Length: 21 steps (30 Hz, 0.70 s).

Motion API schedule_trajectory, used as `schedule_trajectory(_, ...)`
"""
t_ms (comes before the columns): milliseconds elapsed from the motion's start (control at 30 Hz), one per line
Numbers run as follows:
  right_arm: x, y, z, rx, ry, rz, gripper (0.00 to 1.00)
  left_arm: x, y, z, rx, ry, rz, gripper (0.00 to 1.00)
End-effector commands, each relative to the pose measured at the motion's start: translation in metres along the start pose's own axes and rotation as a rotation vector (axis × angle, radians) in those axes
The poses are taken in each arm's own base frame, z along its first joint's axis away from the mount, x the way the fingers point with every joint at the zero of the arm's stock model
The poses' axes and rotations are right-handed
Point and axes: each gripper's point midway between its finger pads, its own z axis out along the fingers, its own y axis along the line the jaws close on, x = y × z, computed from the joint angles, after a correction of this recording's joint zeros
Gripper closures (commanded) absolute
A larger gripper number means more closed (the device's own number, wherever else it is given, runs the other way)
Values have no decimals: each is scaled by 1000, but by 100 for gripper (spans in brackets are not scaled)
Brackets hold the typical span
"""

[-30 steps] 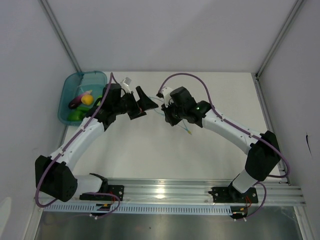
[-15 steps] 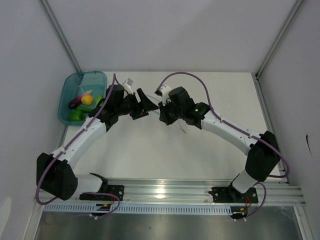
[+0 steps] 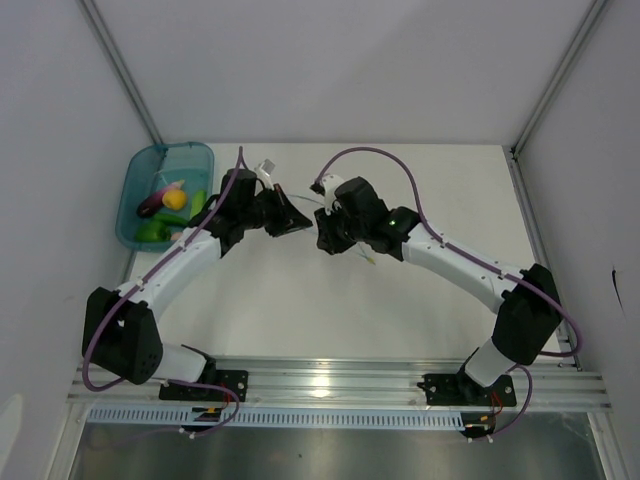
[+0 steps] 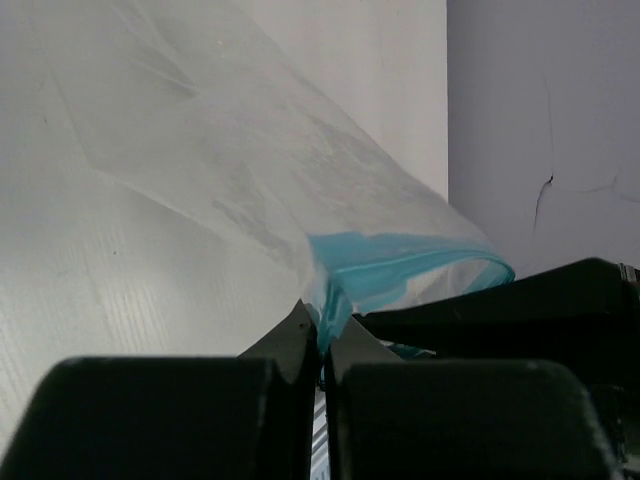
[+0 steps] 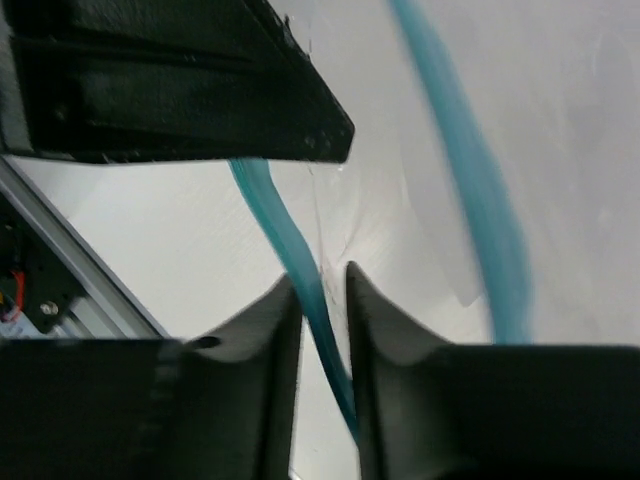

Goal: Place the food in the zip-top bag and seal the zipper
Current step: Open the zipper of the food storage bag.

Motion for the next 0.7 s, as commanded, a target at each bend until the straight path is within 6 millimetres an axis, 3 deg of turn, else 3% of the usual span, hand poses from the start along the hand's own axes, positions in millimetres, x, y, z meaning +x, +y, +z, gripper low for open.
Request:
schedule_trajectory(0,-18,2,-29,35,-30,1,70,-9,-23,-8,64,-15,81,99)
schedule_trajectory(33,-14,2,-32,35,-14,0,53,-10,-23,-9,63,-17,82,99)
schedule_trajectory(167,-23,7,-52,37,-23,-1,39,-9,-29,-11,88,-12,84,99)
schedule_trajectory(267,-31,7,-65,103,-40,-30,12,-6,-31,-12,101,8,81,99)
schedule_trajectory(300,-44,9,-76,128,-88,-47,3,-7,-32,-12,103,4,83,99)
schedule_trajectory(400,-64,33,-98,54,-183,-64,1,-8,-36,-14,117,0,99,99)
schedule_trajectory(500,-80,43,-117,-31,-263,-37,1,-8,-40,-15,132,10,110,100)
schedule_trajectory(600,-89,20,-127,101,-276,-67,1,-7,-37,-16,116,15,119,99)
schedule_trajectory(667,-99,9,-127,154,-257,-74,6,-7,-36,-18,107,6,124,99)
